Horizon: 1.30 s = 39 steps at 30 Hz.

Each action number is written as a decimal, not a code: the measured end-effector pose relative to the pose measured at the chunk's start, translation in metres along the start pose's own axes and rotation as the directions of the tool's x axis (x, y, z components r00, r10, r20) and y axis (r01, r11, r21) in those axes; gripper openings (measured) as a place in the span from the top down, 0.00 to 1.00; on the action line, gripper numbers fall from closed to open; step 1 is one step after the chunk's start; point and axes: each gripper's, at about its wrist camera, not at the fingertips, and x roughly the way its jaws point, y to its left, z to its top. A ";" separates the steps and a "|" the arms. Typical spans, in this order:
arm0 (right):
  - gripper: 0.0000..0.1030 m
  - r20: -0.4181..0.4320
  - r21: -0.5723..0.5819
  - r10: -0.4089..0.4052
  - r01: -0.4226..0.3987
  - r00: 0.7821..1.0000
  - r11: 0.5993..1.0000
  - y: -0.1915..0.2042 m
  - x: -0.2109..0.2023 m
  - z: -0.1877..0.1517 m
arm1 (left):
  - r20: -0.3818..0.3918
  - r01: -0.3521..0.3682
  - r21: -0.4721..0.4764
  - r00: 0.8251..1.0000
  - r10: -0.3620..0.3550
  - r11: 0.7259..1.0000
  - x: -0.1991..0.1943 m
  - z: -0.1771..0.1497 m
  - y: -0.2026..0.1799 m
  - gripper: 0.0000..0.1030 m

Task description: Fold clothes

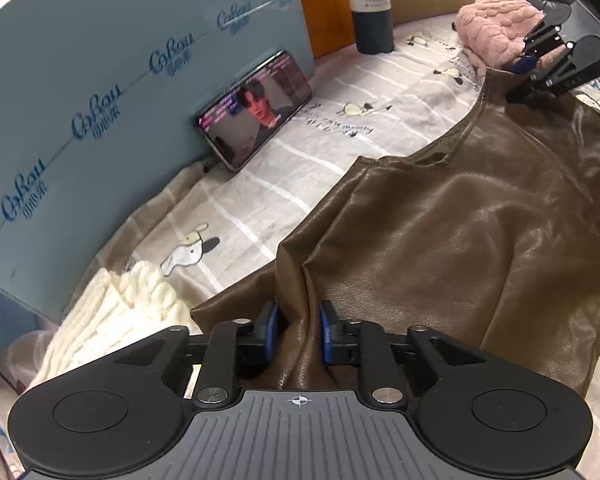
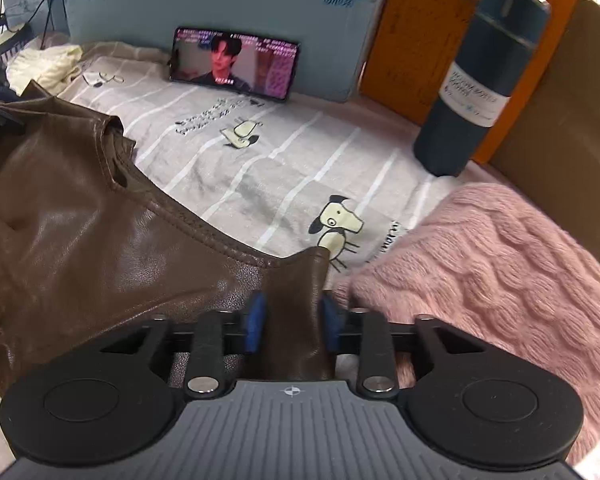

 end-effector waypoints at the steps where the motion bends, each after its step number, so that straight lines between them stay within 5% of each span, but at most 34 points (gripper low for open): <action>1: 0.89 0.013 -0.002 -0.007 0.007 1.000 1.000 0.000 -0.004 -0.002 | 0.013 -0.008 0.006 1.000 0.008 1.000 -0.004 0.000 -0.003 0.85; 8: 0.95 0.126 -0.002 -0.054 0.055 0.991 0.998 0.012 -0.043 -0.013 | 0.132 -0.046 -0.021 0.990 0.049 0.999 -0.050 -0.005 -0.019 0.88; 13: 0.95 0.201 0.030 -0.125 0.121 0.972 0.992 0.031 -0.083 -0.031 | 0.253 -0.047 -0.022 0.966 0.051 0.999 -0.098 -0.016 -0.040 0.88; 22: 0.95 0.258 0.210 -0.296 0.245 0.920 0.946 0.071 -0.148 -0.083 | 0.395 0.065 0.002 0.917 -0.061 0.998 -0.189 -0.067 -0.087 0.89; 28: 0.95 0.245 0.268 -0.372 0.306 0.895 0.913 0.100 -0.182 -0.123 | 0.338 0.208 0.062 0.916 -0.217 0.976 -0.206 -0.093 -0.106 0.89; 33: 0.95 0.132 0.316 -0.367 0.312 0.921 0.896 0.125 -0.202 -0.171 | 0.205 0.370 0.065 0.904 -0.375 0.927 -0.194 -0.106 -0.111 0.89; 39: 0.95 -0.074 0.379 -0.304 0.308 0.950 0.873 0.125 -0.205 -0.224 | 0.025 0.528 -0.009 0.849 -0.528 0.849 -0.159 -0.122 -0.125 0.88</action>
